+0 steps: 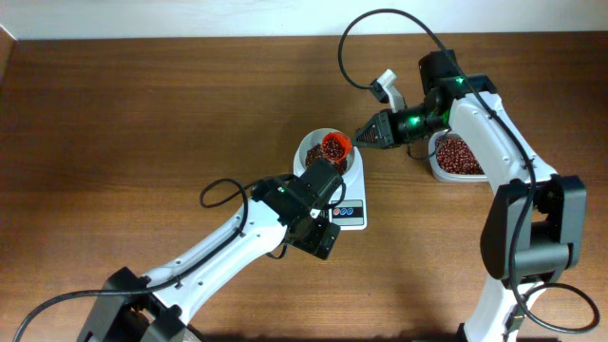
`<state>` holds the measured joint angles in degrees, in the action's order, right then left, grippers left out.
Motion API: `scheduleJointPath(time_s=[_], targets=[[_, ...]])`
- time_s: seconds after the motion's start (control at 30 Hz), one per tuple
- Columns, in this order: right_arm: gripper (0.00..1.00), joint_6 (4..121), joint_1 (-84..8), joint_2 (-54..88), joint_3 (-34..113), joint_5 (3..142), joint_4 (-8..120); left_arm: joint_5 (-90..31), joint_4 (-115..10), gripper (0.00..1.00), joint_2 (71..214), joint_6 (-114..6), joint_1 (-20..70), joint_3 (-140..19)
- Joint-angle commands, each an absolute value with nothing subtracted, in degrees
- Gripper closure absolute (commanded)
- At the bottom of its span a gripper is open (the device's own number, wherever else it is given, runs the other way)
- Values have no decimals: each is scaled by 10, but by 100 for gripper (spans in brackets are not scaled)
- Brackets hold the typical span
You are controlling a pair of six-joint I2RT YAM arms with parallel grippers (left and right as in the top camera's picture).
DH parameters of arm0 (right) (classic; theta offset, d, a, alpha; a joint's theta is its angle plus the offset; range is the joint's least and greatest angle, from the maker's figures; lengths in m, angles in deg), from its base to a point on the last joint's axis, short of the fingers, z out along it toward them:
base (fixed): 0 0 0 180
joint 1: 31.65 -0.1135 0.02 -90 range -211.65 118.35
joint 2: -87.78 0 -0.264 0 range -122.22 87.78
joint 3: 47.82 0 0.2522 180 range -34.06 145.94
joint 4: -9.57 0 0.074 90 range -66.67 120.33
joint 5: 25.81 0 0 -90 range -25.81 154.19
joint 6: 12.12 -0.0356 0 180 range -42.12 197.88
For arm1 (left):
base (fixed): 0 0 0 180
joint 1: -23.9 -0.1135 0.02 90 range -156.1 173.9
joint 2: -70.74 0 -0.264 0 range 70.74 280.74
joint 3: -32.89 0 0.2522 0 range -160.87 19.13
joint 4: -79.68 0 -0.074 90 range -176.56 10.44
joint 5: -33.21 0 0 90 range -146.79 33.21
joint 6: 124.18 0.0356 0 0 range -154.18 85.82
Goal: Scoop item into bowl and weigh 50g on scale
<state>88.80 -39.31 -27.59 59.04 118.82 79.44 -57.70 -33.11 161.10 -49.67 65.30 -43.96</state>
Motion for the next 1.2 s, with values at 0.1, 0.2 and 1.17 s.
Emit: scheduleJointPath(time_s=[0.1,0.2,1.17], targets=[[96,896,-409,-235,615,1126,804,-583,-332,1,1605,-496,655,-436],[96,901,-416,-220,619,1102,803,-583,-332,1,1605,-496,655,-436],[96,987,-474,-205,675,935,831,-583,-332,1,1605,-496,655,-436]])
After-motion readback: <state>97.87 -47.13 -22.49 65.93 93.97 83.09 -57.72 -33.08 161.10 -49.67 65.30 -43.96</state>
